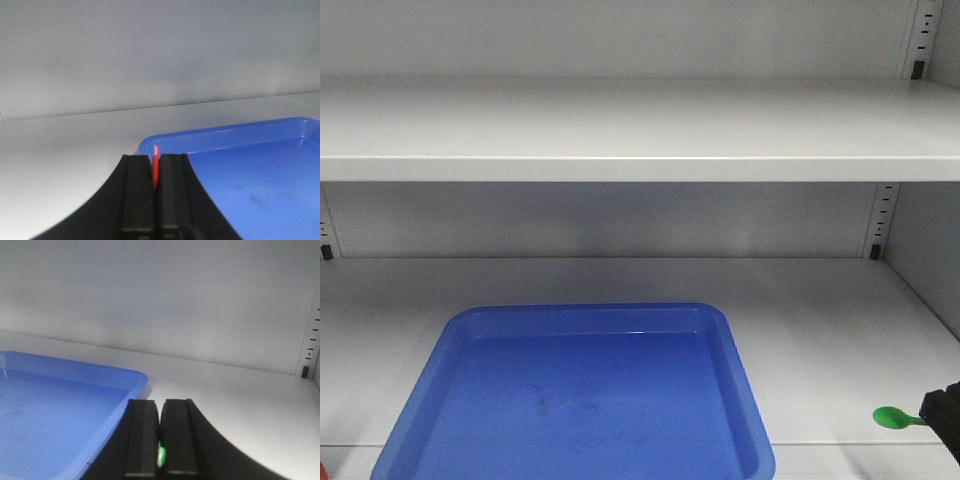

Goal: Sort red and green spoons into left cabinet
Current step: 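Lower both held spoons over the blue tray on the shelf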

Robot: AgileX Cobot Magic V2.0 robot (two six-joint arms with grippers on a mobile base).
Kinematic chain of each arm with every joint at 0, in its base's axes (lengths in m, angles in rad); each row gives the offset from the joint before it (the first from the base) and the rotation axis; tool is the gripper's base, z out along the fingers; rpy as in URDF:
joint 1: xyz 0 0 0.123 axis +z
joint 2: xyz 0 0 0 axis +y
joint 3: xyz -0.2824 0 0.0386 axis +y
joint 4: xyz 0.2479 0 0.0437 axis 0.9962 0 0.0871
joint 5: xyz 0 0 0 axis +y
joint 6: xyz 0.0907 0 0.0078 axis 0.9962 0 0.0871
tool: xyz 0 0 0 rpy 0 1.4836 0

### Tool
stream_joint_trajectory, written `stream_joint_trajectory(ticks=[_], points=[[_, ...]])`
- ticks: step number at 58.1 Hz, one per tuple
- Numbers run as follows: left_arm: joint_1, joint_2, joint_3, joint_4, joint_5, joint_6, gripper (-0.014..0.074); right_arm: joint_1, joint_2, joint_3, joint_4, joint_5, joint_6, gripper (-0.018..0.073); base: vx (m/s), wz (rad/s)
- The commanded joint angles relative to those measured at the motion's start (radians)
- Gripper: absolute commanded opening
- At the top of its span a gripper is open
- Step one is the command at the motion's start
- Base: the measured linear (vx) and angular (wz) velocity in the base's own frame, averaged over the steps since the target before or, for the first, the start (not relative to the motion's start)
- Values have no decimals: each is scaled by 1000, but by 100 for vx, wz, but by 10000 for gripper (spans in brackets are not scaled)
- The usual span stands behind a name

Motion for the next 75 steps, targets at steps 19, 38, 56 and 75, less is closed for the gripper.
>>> stream_joint_trajectory(ticks=[19, 38, 56, 75], points=[[-4, 10, -29, -10, -200, -8, -3, 1, 48, -29, -24, -198, 1, -4, 0, 0], [-4, 217, -160, 56, -456, -85, -3, 3, 381, -205, -72, -495, 21, -4, 0, 0], [-4, 505, -345, 257, -677, -224, -3, 3, 770, -469, -337, -741, 209, -4, 0, 0], [-4, 616, -359, 263, -741, -224, 134, 3, 931, -552, -336, -845, 258, 139, 0, 0]])
